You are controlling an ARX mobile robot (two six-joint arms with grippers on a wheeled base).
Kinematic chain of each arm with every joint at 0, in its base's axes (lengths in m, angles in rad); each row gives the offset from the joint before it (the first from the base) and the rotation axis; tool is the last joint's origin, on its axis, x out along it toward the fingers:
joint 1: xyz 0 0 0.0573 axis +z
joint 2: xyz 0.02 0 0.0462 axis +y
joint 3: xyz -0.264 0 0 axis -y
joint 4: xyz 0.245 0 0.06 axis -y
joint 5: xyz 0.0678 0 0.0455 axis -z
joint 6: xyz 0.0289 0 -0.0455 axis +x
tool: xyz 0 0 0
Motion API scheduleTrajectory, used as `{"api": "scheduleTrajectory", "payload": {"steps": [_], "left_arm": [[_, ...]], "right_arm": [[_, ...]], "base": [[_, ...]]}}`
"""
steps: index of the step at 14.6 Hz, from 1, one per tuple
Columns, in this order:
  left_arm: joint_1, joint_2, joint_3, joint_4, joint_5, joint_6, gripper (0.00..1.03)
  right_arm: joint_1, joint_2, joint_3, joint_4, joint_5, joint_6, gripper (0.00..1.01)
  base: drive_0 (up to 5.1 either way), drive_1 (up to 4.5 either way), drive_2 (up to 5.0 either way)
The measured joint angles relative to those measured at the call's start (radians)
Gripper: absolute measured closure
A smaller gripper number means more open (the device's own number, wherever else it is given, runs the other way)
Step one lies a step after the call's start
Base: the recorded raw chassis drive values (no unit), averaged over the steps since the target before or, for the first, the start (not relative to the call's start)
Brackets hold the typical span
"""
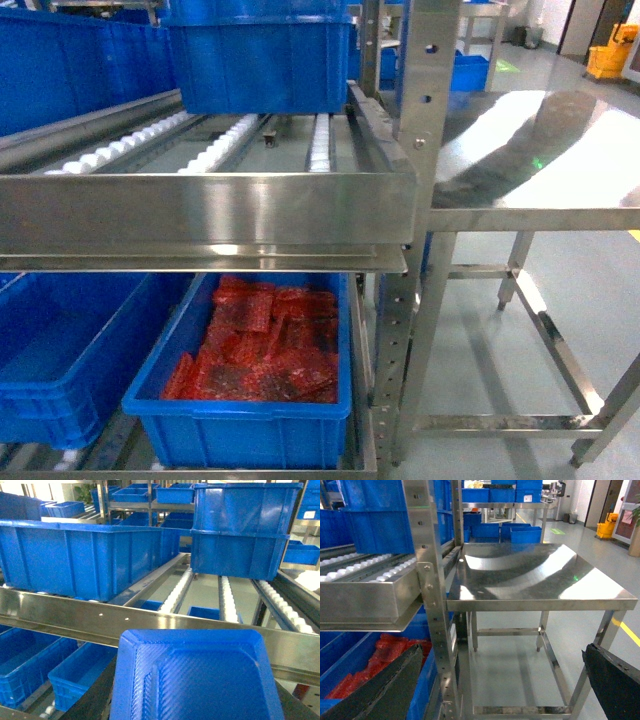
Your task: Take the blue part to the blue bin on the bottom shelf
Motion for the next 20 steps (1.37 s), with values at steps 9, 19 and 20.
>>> {"api": "scheduleTrajectory", "payload": {"steps": [9, 19, 20], "left_arm": [[0.000, 0.000, 0.000, 0.002, 0.000, 0.000, 0.60], [0.002, -0.004, 0.000, -0.001, -0.004, 0.000, 0.60], [0.002, -0.004, 0.000, -0.001, -0.003, 0.000, 0.60]], "right_arm": [[0.000, 0.000, 0.000, 0.000, 0.000, 0.000, 0.03], [0.000, 0.000, 0.000, 0.000, -0.004, 0.000, 0.03], [0.000, 0.000, 0.000, -0.001, -0.003, 0.000, 0.03]], "base": [[-5.0, 2.37, 2.4], [-3.0, 1.42, 1.4], [0.0, 0.00, 0.0]]}}
